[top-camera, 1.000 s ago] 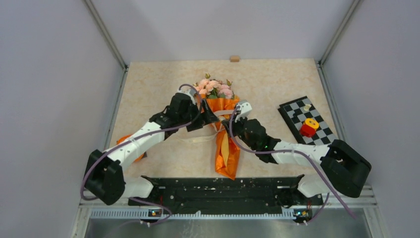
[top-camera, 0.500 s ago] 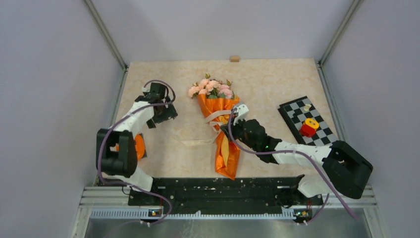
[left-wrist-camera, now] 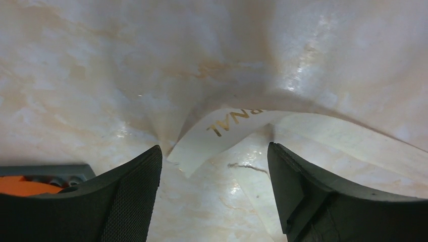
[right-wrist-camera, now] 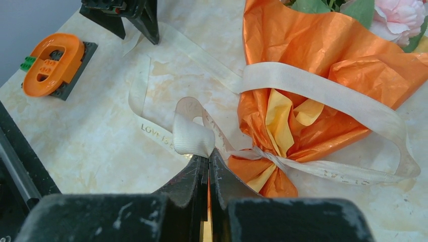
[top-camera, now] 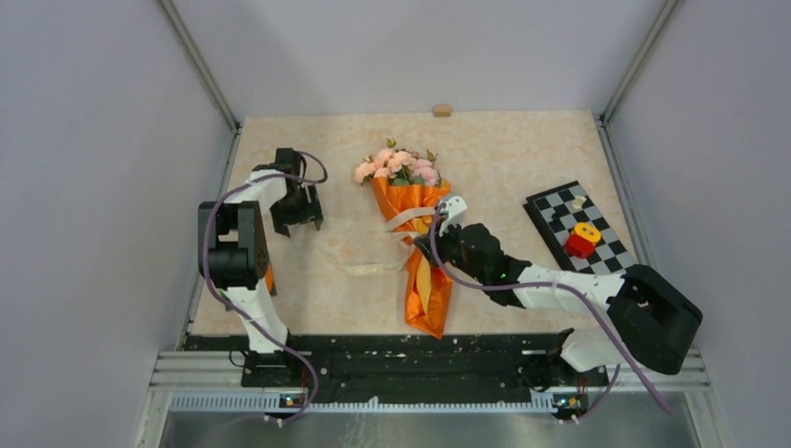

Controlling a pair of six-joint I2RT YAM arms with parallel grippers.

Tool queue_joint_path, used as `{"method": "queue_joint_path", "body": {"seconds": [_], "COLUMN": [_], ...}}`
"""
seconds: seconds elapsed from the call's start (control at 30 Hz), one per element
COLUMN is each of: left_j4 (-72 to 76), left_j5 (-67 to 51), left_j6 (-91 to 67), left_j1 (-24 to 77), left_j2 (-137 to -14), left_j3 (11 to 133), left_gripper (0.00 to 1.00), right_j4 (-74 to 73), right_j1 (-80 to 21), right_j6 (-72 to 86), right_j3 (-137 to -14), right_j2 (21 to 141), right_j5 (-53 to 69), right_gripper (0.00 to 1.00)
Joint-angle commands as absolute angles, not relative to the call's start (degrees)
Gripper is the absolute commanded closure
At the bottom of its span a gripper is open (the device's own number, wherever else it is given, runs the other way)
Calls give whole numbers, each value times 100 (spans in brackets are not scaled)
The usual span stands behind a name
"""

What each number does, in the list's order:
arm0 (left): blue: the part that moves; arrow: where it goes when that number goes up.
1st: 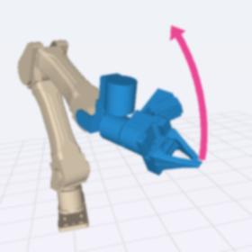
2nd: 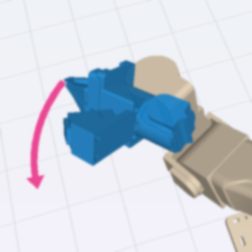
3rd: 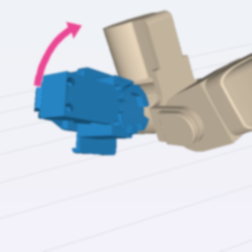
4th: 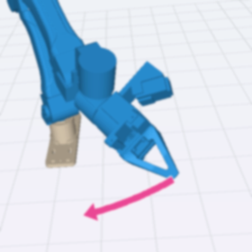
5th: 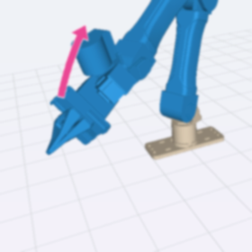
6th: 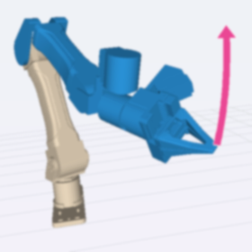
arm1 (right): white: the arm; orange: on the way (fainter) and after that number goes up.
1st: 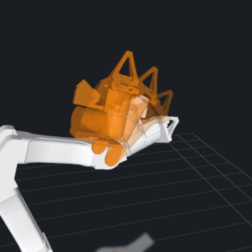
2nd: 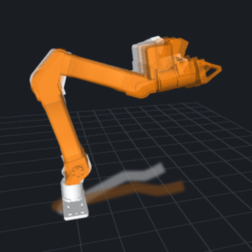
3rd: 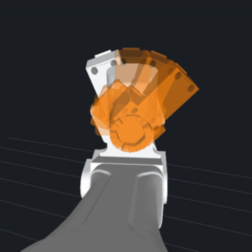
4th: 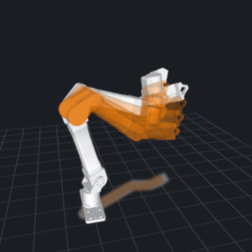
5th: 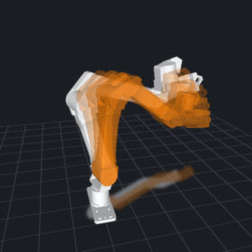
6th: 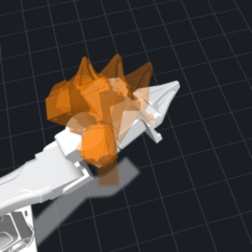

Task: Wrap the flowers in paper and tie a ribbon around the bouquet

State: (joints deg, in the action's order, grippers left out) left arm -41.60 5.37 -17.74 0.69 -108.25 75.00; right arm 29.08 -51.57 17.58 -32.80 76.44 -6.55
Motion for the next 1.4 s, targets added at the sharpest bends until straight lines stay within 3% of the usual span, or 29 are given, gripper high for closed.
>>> {"method": "queue_joint_path", "body": {"seconds": [0.0,0.23,0.37,0.57,0.63,0.93,1.03,1.13,1.37], "left_j4": [-4017,-3880,-4019,-3962,-3938,-3472,-3683,-3931,-4091], "left_j5": [-175,-170,233,334,359,724,1737,2003,1486], "left_j6": [-1468,-1484,-1533,-1560,-1636,-2539,-3233,-3746,-3715], "left_j1": [101,57,37,35,41,190,634,1098,2476], "left_j2": [-10811,-11052,-11262,-11364,-11332,-9560,-8858,-8198,-6696], "left_j3": [7547,7680,7942,7921,7912,6623,6247,5983,5712], "left_gripper": [21,28,37,77,100,100,100,100,100], "right_j4": [2921,2795,2785,2773,2787,2721,2672,2623,2358], "right_j1": [-5024,-4950,-4948,-4953,-4955,-4944,-4935,-4934,-4921], "right_j6": [1696,1652,1674,1700,1710,1669,1748,1752,1751], "right_j3": [-3602,-3643,-3665,-3658,-3648,-3897,-3999,-4086,-4461], "right_j2": [7455,7241,7191,7200,7199,7379,7499,7592,7810], "right_j5": [-728,-840,-852,-905,-931,-1492,-1706,-1786,-2031], "right_gripper": [100,100,100,100,100,100,100,100,100]}}
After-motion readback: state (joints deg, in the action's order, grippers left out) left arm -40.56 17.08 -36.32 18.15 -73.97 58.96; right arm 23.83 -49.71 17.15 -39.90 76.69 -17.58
